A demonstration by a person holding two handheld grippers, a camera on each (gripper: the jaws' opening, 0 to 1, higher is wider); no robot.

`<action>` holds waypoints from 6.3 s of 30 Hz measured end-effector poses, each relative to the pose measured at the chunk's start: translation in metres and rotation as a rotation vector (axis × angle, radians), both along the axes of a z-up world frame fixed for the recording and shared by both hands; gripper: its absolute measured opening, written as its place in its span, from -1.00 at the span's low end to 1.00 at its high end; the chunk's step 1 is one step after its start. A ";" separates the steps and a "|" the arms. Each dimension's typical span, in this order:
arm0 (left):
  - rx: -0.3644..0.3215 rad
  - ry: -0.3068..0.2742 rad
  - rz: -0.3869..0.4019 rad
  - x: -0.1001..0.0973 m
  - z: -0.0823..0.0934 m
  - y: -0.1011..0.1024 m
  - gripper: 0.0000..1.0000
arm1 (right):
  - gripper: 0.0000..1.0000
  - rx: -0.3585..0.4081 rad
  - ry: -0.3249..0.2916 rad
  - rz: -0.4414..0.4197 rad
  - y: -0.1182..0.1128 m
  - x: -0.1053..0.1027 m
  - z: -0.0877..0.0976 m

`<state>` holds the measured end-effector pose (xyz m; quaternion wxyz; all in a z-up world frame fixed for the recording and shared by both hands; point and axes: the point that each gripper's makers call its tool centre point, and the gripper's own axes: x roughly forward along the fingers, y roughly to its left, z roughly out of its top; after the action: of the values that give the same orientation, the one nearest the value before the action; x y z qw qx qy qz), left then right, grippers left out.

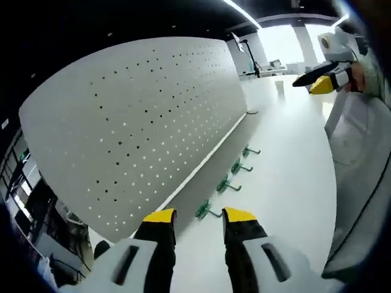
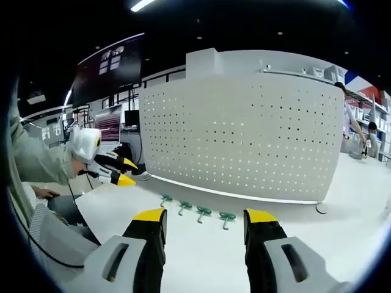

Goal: Insert the hook assembly into the mounting plate slot until the hook locks in place.

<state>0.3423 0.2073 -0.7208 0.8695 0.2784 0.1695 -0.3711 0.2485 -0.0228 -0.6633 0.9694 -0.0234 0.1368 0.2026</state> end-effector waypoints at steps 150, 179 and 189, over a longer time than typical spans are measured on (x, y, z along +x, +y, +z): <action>-0.486 -0.134 0.026 -0.016 0.086 -0.081 -0.94 | -0.06 0.098 -0.097 0.038 0.031 0.001 0.064; -0.690 -0.189 0.043 -0.052 0.127 -0.099 -0.94 | -0.15 0.125 -0.151 0.100 0.059 0.005 0.092; -0.730 -0.219 0.017 -0.059 0.144 -0.104 -0.94 | -0.19 0.152 -0.165 0.128 0.070 0.004 0.102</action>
<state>0.2830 0.1038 -0.5772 0.9274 -0.0132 -0.0654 -0.3680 0.2520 0.0470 -0.5610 0.9614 0.0248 0.0393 0.2713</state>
